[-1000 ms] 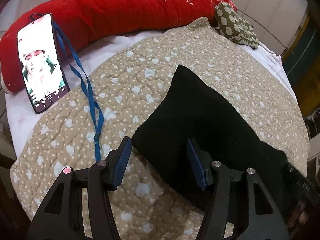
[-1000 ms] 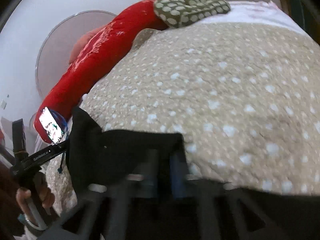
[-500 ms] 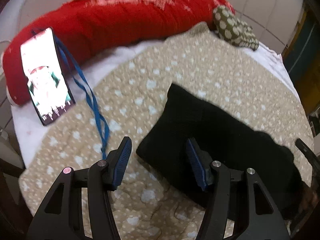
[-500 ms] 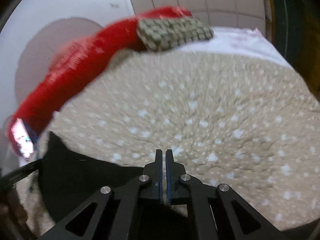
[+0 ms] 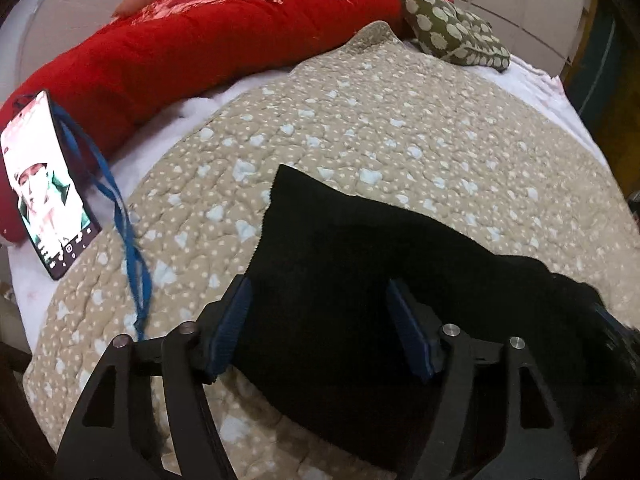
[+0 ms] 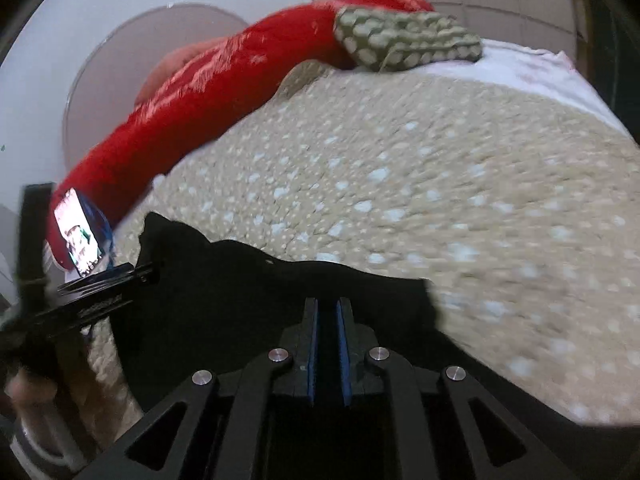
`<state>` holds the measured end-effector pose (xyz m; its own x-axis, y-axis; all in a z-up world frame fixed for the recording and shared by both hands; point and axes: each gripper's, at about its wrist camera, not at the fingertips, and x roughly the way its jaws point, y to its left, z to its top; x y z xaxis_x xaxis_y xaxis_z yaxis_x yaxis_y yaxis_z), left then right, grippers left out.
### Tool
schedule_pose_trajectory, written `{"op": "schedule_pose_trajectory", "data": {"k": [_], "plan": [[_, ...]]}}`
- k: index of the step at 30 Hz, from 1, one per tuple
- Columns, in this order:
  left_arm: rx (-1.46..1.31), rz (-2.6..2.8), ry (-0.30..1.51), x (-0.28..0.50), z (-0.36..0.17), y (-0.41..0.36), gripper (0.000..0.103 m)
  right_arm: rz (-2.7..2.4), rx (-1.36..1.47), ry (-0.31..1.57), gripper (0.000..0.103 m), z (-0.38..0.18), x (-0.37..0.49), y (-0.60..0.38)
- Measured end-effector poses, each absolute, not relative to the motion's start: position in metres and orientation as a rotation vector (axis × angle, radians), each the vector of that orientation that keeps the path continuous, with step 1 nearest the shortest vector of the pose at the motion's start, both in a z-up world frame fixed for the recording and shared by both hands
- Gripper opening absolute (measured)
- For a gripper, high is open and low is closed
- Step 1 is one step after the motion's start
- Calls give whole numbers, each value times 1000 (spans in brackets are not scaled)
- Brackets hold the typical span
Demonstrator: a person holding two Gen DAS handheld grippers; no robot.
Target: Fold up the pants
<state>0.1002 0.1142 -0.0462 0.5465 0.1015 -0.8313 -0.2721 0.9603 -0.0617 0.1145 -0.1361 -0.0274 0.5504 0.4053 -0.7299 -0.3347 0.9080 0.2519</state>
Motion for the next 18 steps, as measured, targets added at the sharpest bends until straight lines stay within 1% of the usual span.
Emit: {"op": "schedule_pose_trajectory", "data": {"k": [2,5,7,10,12,14,18], "plan": [[-208,231,965,93,-41,118,70,392,52,847,21,-15,90,-163],[-222,202,942,78,-32,115,70,277,105,809,31,-9,45,-232],[-226,177,932,68,-27,108,70,128,152,831,33,-17,14,-296],[-225,145,919,58,-20,95,70,-98,118,842,33,-22,-20,-359],[-219,125,918,50,-17,84,70,-167,151,840,33,-21,-37,-389],[-205,112,924,52,-17,77,70,-165,198,835,34,-20,-45,-404],[-187,106,941,49,-18,67,70,-165,190,820,34,-21,-44,-401]]}}
